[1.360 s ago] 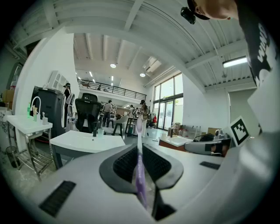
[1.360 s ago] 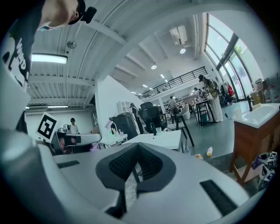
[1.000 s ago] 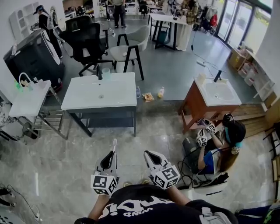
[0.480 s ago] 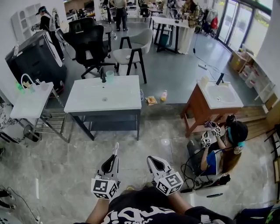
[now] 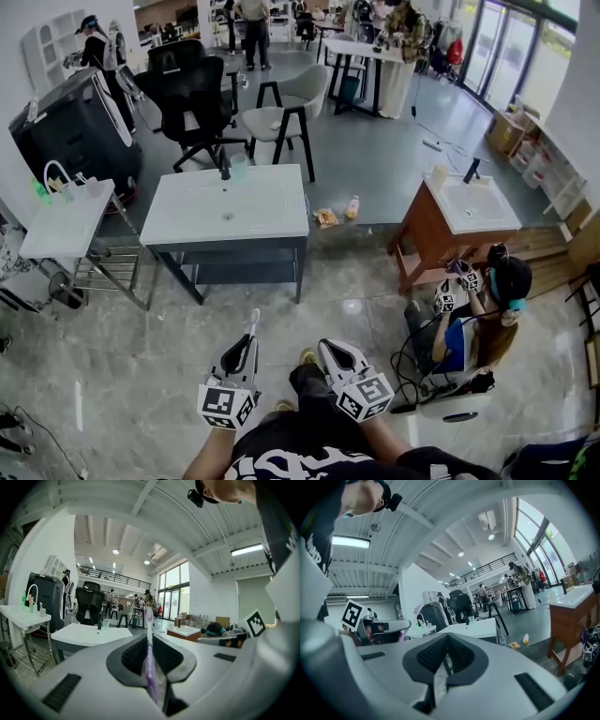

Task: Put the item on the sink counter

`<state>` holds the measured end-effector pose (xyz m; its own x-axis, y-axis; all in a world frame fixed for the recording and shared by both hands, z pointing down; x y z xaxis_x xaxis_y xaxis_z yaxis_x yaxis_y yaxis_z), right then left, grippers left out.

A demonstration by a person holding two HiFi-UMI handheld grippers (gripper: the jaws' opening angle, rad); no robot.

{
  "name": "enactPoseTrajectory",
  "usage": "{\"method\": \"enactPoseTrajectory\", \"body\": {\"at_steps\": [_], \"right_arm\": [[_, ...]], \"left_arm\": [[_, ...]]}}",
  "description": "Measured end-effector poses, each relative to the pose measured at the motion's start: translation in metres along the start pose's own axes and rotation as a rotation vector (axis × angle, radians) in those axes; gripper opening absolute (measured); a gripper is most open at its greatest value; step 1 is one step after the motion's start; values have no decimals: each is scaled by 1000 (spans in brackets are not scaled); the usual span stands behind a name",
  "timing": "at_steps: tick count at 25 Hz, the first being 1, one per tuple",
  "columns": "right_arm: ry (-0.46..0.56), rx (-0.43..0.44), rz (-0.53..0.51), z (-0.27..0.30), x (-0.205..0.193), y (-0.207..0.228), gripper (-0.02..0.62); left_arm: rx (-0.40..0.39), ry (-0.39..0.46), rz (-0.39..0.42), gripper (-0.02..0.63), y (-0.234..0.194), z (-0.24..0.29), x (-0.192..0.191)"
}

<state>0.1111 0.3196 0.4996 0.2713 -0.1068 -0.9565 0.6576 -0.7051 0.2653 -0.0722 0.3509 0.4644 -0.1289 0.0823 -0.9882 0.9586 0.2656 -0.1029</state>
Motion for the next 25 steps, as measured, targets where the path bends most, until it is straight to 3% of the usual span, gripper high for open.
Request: {"method": "enactPoseTrajectory", "body": {"at_steps": [25], "right_arm": [[34, -35, -11, 92, -2, 41, 17]], "left_arm": [[-18, 8, 3, 51, -66, 82, -10]]}}
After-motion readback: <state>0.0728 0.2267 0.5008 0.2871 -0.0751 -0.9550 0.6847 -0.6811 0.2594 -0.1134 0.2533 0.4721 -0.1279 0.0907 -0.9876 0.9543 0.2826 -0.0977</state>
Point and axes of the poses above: the fingertips, and each gripper's own axes: z forward along the fingers, y to its right, x out of its top, the point moved 3 cm from there along -z, backward along the fingers, and after that the axes turned 13 degrees about y, right-handed, at the moved point
